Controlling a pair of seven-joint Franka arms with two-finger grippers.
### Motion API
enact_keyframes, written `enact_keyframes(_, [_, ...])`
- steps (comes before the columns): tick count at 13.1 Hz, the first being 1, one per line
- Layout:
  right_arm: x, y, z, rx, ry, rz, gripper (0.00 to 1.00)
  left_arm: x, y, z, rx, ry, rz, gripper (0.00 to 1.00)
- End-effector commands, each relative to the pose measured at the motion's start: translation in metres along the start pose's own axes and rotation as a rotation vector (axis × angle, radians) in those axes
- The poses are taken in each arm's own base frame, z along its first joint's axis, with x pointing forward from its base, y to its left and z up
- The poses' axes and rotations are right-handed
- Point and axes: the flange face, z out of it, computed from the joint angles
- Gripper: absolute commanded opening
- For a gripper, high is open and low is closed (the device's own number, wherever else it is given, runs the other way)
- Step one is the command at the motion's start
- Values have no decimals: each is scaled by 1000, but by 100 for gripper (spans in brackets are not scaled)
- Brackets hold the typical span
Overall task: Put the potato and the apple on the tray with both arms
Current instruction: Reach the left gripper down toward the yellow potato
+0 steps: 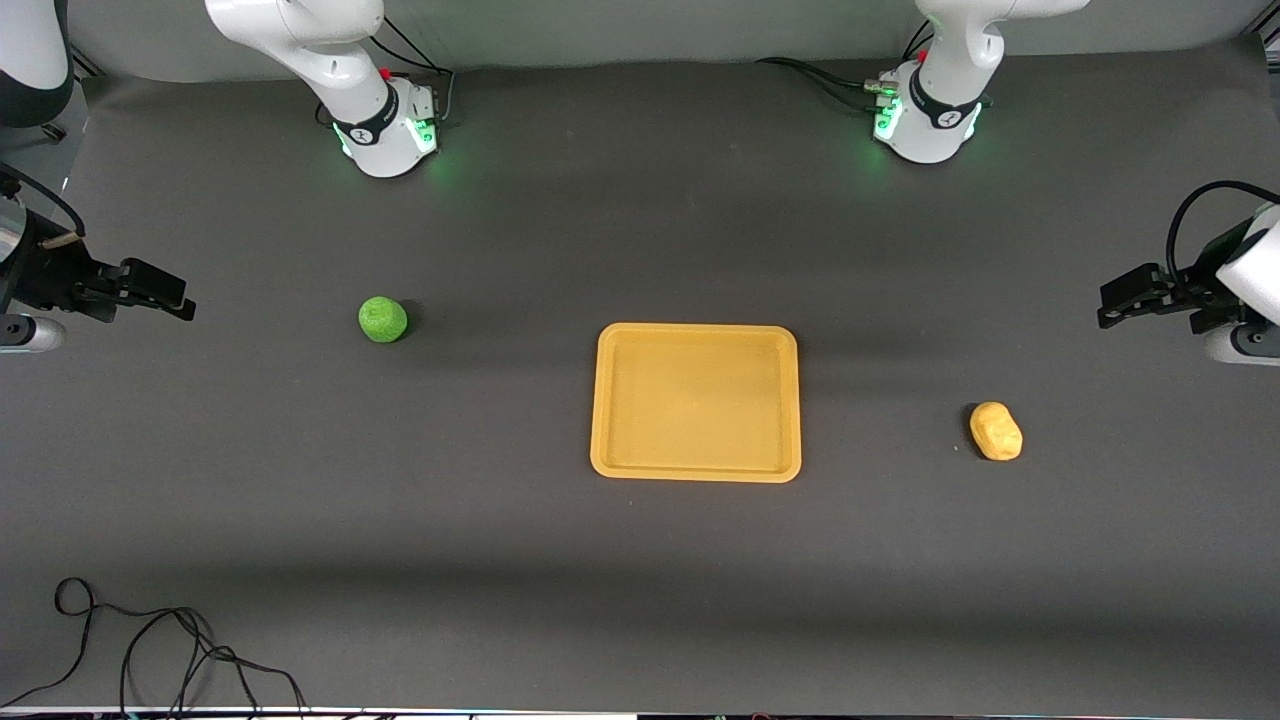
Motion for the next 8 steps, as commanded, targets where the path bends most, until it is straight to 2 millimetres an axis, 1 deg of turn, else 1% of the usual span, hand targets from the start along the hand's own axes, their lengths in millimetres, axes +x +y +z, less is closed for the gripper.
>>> enact_keyframes(1, [2, -2, -4, 6, -3, -24, 100, -1, -2, -1, 11, 5, 13, 100])
enact_keyframes(3, [2, -1, -4, 6, -4, -24, 100, 0, -2, 1, 12, 1, 13, 100])
enact_keyframes(5, [3, 0, -3, 8, -6, -19, 100, -1, -2, 9, 10, -23, 15, 100])
enact_keyframes(6, [3, 0, -3, 8, -6, -21, 100, -1, -3, 17, 10, -26, 15, 100])
enact_keyframes(7, [3, 0, -3, 6, -6, -19, 100, 4, -2, 32, 12, -7, 18, 99])
enact_keyframes(8, [3, 0, -3, 8, -6, -19, 100, 6, -2, 55, 13, 6, 19, 97])
